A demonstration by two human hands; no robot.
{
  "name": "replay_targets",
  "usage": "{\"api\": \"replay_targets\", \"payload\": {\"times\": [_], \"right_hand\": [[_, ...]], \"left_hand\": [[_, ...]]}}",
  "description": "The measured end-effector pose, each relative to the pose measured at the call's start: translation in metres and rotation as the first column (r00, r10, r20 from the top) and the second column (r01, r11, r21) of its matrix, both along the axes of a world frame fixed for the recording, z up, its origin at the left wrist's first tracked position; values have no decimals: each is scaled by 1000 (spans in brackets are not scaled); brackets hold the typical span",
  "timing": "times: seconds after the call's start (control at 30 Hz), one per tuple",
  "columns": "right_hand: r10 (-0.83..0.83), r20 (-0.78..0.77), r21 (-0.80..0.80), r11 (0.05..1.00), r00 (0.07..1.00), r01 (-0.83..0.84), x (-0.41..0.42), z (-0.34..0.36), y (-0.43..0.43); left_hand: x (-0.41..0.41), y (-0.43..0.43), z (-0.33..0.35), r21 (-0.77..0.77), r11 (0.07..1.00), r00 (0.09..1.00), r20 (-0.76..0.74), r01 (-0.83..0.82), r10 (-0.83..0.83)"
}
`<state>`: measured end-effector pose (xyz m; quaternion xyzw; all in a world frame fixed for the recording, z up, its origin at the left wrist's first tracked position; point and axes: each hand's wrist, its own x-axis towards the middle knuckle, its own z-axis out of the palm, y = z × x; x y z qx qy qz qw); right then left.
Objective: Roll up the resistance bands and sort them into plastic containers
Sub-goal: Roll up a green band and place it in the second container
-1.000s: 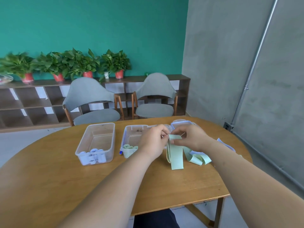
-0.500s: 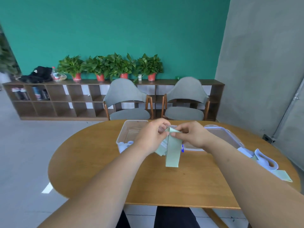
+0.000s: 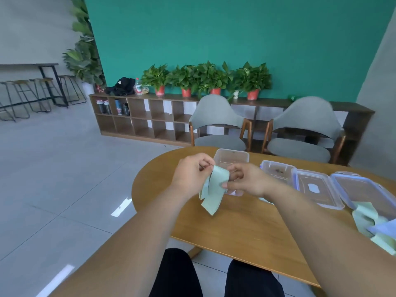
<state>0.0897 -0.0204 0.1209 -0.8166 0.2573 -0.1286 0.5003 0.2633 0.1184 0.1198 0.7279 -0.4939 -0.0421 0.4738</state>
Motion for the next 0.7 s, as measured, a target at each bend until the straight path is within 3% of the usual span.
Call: {"api": "replay_targets", "payload": {"times": [0.27,0.37,0.6,0.7], "right_hand": [[23,-99,-171,984,995,-40,55,-33,17],[8,-76,-195,981,997,-23,72,-35,24],[-12,69,123,992,998,4,97,-19,31],[-52,91,257,966,995,27,108,-14,30]], "left_hand": [[48,24,-9,-13,976,955,-212,-217,210],[60,32,-15,25,960,940,-199,-278,277],[83,45,-49,222,943,958,-89,-248,273],[85,50,-59,237,944,970,-18,-230,241]]}}
